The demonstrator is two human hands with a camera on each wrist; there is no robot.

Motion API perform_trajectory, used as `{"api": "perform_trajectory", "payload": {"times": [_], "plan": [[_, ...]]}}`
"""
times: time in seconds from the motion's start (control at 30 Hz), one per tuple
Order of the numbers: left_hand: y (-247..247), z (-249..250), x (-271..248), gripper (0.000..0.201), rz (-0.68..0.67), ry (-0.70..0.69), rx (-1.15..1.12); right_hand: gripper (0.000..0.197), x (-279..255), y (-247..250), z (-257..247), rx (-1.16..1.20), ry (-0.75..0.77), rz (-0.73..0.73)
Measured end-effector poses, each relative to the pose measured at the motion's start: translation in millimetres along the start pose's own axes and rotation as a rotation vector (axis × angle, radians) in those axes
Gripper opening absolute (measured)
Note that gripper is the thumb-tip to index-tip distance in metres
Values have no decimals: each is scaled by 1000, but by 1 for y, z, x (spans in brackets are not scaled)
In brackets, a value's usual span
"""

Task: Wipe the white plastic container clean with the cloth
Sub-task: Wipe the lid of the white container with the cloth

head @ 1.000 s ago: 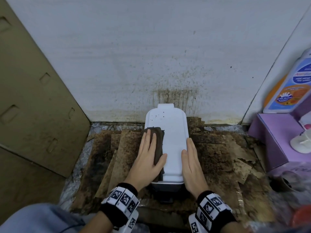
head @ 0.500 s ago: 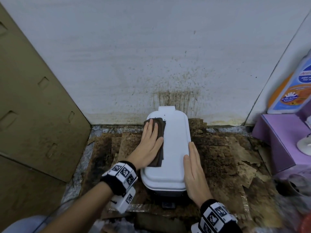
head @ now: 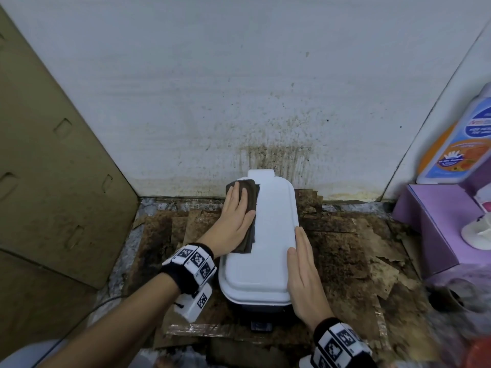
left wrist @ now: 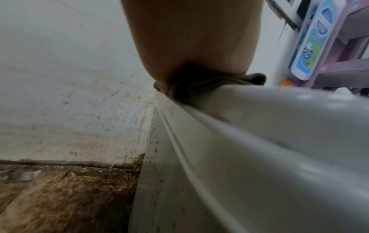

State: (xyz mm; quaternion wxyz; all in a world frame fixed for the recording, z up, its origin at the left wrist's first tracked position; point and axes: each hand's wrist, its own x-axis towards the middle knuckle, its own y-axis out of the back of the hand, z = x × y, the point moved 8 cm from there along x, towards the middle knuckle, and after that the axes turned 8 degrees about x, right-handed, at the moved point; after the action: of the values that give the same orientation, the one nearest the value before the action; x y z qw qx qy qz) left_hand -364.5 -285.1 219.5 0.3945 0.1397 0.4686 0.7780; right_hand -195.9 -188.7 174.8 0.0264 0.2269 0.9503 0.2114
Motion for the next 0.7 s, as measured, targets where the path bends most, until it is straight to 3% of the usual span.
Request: {"api": "perform_trajectory", "payload": {"times": [0.07,0.2,0.37,0.43,0.53,0.7], "plan": [[-6,3,-18,68,-5,-3,6,55,-1,-1,2,-62,48,19],[-21,16,-64,65,13,-27,42,56,-1,5,-17,110,5,-4],[-29,28,-87,60,37,-40,162,61,-3,3,-8,3,26,-8],[-26,28,-79,61,40,-49,188,60,-2,4,-8,-12,35,0],[-21,21,-52,66,-17,-17,202,58,0,5,-12,141,-77,-20],[0,9,23,69,-78,26,249,60,2,7,-12,213,-123,-17]]}}
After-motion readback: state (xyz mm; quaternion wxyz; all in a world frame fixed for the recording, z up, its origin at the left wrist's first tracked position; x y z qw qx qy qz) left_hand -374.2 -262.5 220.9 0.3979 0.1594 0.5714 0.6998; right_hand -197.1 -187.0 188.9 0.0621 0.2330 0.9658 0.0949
